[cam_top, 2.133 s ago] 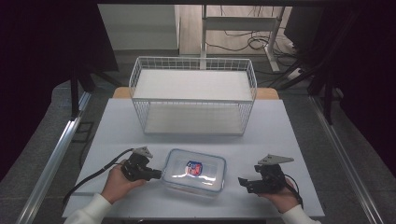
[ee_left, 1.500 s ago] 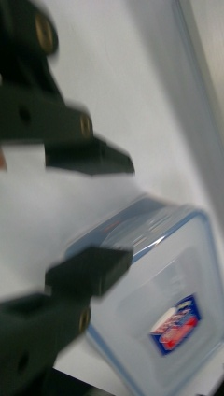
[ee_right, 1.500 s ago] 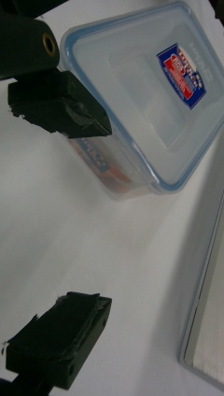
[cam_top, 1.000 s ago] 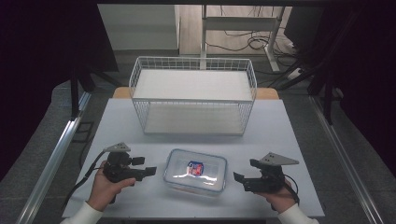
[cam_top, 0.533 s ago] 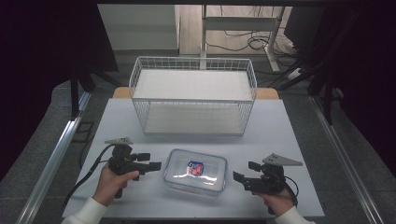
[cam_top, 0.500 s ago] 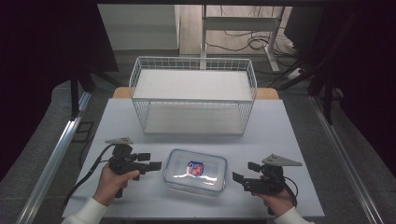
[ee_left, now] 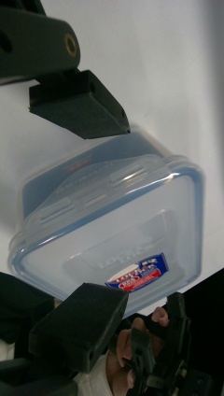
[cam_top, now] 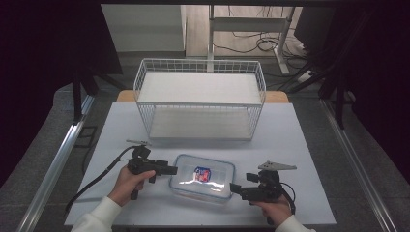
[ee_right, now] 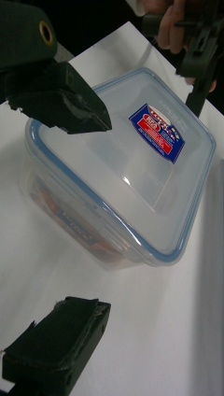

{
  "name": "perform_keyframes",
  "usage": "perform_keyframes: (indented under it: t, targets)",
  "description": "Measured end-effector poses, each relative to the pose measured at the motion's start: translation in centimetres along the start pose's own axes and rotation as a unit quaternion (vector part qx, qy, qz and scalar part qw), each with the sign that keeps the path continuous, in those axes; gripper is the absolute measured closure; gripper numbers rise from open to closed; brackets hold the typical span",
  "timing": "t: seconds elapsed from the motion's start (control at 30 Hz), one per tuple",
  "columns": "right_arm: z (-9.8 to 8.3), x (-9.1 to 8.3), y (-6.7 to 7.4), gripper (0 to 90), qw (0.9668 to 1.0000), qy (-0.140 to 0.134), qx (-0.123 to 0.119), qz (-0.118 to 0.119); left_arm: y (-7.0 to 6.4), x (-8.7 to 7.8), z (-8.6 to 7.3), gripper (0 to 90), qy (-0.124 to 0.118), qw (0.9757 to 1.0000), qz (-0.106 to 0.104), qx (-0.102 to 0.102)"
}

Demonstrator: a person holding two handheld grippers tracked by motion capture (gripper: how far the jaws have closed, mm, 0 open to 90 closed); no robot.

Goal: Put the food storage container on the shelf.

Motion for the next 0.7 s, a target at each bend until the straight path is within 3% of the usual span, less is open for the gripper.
perform_keyframes:
  t: [0.17, 0.27, 0.5, 0.6, 0.7]
  targets:
    - [0.0, 0.5, 0.0, 9.9, 0.9999, 0.006, 0.008, 0.006, 0.3, 0.8, -0.1, 19.8, 0.01, 0.9998, -0.01, -0.012]
    - [0.0, 1.0, -0.1, 9.8, 0.9997, 0.012, 0.02, 0.012, 0.5, 1.4, -0.3, 19.7, 0.021, 0.9993, -0.028, -0.017]
    - [-0.1, 2.2, 0.1, 9.3, 0.9988, 0.023, 0.037, 0.022, 0.4, 1.5, -0.4, 23.7, 0.022, 0.9989, -0.037, -0.018]
    - [-0.1, 3.1, -0.1, 9.2, 0.9967, 0.036, 0.063, 0.036, 0.3, 1.5, -0.5, 25.3, 0.02, 0.9989, -0.038, -0.018]
    - [-0.2, 3.5, 0.1, 10.7, 0.9964, 0.042, 0.063, 0.039, 0.2, 1.6, -0.6, 26.3, 0.023, 0.9989, -0.036, -0.019]
Point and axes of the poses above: each handheld gripper's, and its own axes: x roughly forward along the jaws, z roughly out of its top, y roughly to its left, the point moved 2 cm from there along x, roughly forward along the jaws, and after that the axes turned 2 degrees about x, right-handed, at the moved point
